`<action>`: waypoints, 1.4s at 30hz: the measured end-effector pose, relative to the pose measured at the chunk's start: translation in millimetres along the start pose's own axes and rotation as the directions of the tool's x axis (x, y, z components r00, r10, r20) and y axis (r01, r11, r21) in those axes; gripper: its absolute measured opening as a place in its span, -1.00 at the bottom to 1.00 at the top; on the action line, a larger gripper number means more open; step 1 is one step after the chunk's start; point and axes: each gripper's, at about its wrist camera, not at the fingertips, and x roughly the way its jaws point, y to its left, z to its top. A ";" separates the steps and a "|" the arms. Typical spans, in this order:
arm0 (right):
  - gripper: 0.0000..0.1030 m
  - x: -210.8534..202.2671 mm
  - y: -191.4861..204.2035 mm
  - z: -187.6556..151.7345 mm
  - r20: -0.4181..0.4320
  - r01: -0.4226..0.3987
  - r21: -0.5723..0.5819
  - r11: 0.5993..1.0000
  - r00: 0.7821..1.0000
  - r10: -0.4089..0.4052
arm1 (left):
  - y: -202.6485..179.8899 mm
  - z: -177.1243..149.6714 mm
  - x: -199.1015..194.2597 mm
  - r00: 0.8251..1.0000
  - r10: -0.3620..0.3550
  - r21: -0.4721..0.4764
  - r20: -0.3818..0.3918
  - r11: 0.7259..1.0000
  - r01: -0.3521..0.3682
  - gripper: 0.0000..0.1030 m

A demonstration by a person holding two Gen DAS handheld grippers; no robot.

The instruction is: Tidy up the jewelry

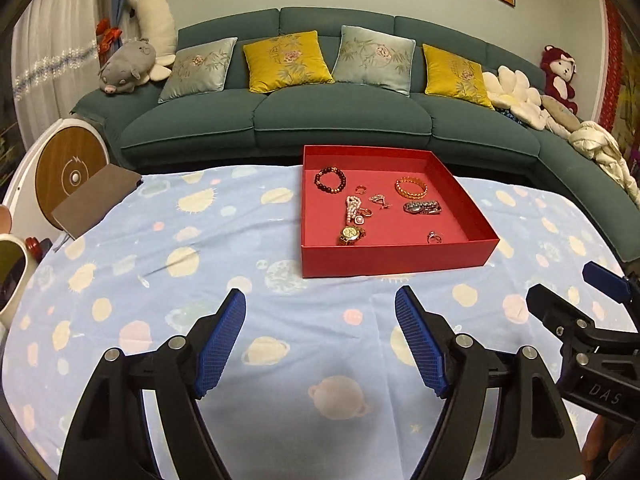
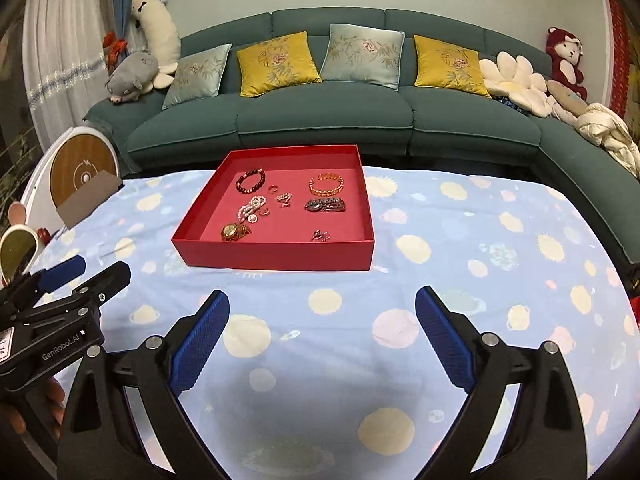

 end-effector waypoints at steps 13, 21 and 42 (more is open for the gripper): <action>0.87 18.6 27.8 7.0 0.014 0.024 -0.078 0.997 1.000 -0.023 | 8.2 10.0 20.0 1.000 0.028 -0.007 -0.002 1.000 -0.028 0.47; 0.88 24.0 27.4 13.0 0.014 0.027 -0.062 0.998 1.000 -0.026 | 8.2 14.9 31.3 0.999 0.032 -0.025 0.004 0.999 -0.032 0.47; 0.88 22.6 23.2 9.5 0.012 0.053 -0.047 0.998 0.999 -0.052 | 3.0 13.3 27.5 0.997 0.065 -0.021 0.033 0.998 -0.064 0.47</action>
